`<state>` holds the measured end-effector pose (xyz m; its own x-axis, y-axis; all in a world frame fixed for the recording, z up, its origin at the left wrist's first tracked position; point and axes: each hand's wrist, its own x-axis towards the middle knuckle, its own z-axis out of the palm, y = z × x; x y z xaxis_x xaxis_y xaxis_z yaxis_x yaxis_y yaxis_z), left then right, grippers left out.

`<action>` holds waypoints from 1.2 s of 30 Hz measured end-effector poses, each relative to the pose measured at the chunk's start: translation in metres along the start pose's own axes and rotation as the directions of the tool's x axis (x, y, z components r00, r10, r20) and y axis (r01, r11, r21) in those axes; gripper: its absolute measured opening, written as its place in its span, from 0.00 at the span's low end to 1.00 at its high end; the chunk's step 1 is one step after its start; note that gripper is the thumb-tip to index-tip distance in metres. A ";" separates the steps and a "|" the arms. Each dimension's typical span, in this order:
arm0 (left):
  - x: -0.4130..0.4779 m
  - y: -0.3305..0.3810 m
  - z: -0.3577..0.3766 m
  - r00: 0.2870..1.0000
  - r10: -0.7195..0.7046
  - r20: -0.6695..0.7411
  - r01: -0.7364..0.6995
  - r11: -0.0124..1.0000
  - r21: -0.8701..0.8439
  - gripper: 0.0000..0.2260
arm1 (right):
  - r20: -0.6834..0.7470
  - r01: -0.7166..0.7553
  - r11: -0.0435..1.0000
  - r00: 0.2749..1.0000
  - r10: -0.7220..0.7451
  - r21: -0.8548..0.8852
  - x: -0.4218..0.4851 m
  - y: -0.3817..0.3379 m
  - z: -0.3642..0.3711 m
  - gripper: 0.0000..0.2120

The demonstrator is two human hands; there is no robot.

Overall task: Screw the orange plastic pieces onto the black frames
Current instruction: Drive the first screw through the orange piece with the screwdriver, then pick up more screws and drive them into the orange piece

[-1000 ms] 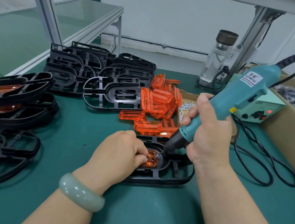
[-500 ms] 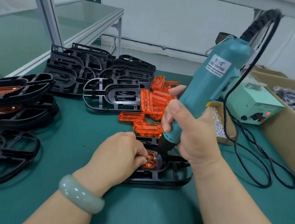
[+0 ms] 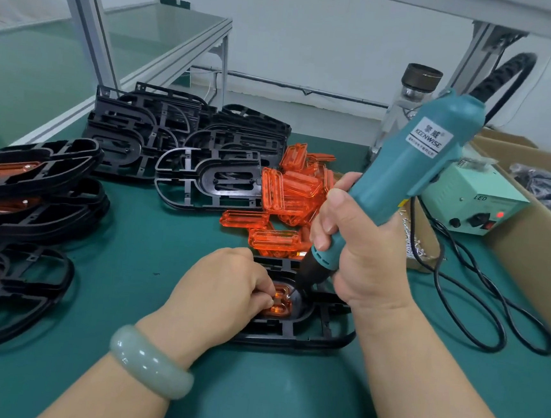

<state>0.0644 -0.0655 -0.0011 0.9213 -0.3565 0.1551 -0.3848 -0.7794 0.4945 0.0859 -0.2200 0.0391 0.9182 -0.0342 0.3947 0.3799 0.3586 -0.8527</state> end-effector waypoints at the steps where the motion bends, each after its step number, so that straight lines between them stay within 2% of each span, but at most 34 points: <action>1: 0.000 0.000 0.000 1.000 0.003 -0.003 -0.003 1.000 -0.002 0.06 | 0.012 0.003 1.000 1.000 -0.003 -0.012 0.000 0.000 0.001 0.08; 17: 0.001 -0.002 0.001 1.000 0.013 -0.013 -0.014 1.000 -0.026 0.04 | 0.004 -0.061 0.997 0.998 0.061 0.053 0.006 0.003 -0.005 0.08; 23: 0.001 -0.002 0.000 1.000 -0.002 0.000 0.002 0.999 -0.035 0.05 | 0.012 -0.049 0.994 0.999 0.048 0.094 0.005 0.003 -0.007 0.06; 27: 0.001 -0.001 0.000 1.000 -0.005 0.010 0.006 0.999 -0.035 0.05 | 0.024 -0.041 0.998 0.999 0.040 0.054 0.006 -0.001 -0.006 0.05; 31: 0.002 -0.003 0.001 1.000 0.000 0.013 0.000 1.000 -0.013 0.05 | 0.049 -0.016 0.994 0.999 0.011 0.106 0.012 -0.013 -0.006 0.05; 36: 0.001 -0.004 0.001 1.000 0.008 0.012 -0.007 0.999 -0.034 0.05 | -0.052 -0.010 0.990 0.998 0.018 0.141 0.013 -0.015 -0.009 0.03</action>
<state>0.0674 -0.0634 -0.0041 0.9176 -0.3687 0.1483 -0.3893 -0.7586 0.5224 0.0931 -0.2340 0.0538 0.9295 -0.0765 0.3609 0.3507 0.4865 -0.8002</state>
